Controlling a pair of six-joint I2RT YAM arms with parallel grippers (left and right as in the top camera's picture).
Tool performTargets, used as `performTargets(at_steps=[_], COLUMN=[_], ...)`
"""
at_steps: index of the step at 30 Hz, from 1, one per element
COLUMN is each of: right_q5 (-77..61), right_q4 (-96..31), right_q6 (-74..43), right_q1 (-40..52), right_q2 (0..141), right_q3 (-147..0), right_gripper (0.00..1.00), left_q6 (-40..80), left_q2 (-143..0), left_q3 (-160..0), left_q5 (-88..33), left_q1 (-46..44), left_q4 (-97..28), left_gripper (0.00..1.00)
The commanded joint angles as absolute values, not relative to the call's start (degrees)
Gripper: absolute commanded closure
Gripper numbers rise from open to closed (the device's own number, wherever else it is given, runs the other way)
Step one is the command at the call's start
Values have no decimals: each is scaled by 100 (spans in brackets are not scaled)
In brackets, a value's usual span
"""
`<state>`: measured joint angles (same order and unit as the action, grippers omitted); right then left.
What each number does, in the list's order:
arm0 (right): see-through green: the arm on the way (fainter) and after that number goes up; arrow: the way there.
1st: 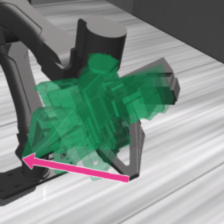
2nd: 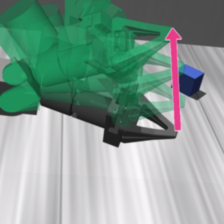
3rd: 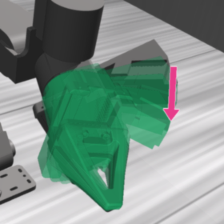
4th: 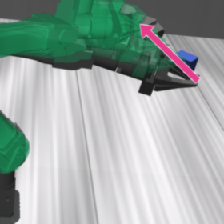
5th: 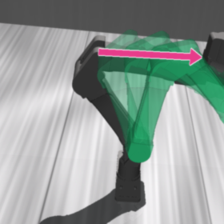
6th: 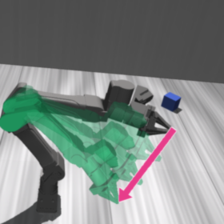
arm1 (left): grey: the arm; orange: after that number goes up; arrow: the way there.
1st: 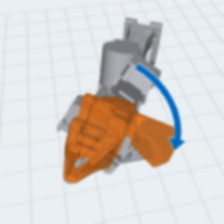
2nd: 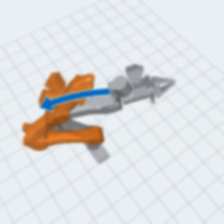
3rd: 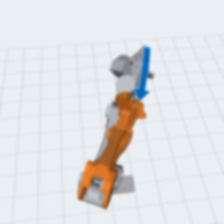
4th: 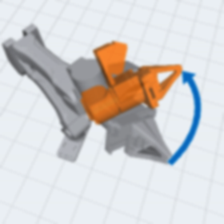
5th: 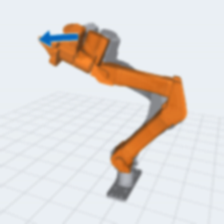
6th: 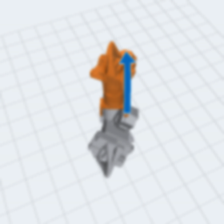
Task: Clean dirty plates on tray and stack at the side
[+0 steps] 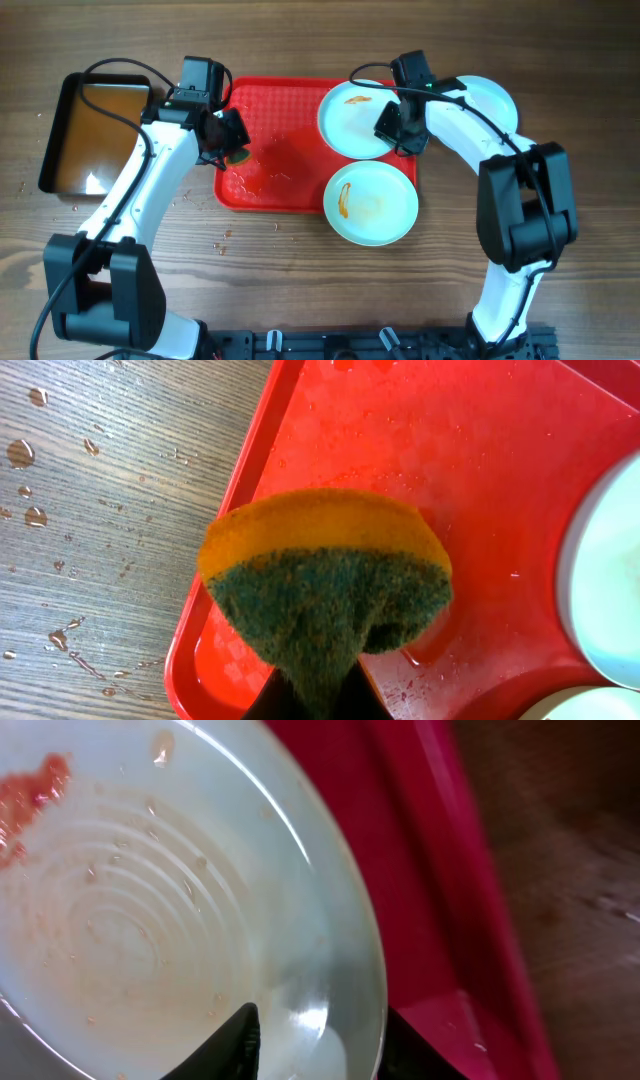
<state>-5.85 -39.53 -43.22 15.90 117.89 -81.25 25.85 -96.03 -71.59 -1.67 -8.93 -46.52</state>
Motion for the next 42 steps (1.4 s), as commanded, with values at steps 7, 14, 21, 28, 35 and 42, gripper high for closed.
performTargets(at_steps=[7,14,21,28,35,42], right_q5=[-1037,-1481,-1063,-878,91,-582], right_q4=[-2880,-3527,-6386,-9220,-7835,-6965], right_q6=[-2467,-1649,-1933,-1964,-2783,-2639], right_q1=[2648,2847,2276,2464,2606,2482], right_q2=[12320,12197,11013,10604,10602,11909], right_q3=[-8173,-8934,-10033,-9937,-9072,-8890], right_gripper=[96,48,23,96,96,96], left_q6=[2617,2593,2593,2598,2598,2596], left_q2=[-9568,-9568,-9568,-9568,-9568,-9568], left_q3=[-7124,-7124,-7124,-7124,-7124,-7124], left_q5=[-255,-255,-255,-259,-257,-257], left_q1=[-888,-888,-888,-888,-888,-888], left_q4=[-4657,-4661,-4685,-4630,-4678,-4722], left_gripper=[96,96,96,96,96,96])
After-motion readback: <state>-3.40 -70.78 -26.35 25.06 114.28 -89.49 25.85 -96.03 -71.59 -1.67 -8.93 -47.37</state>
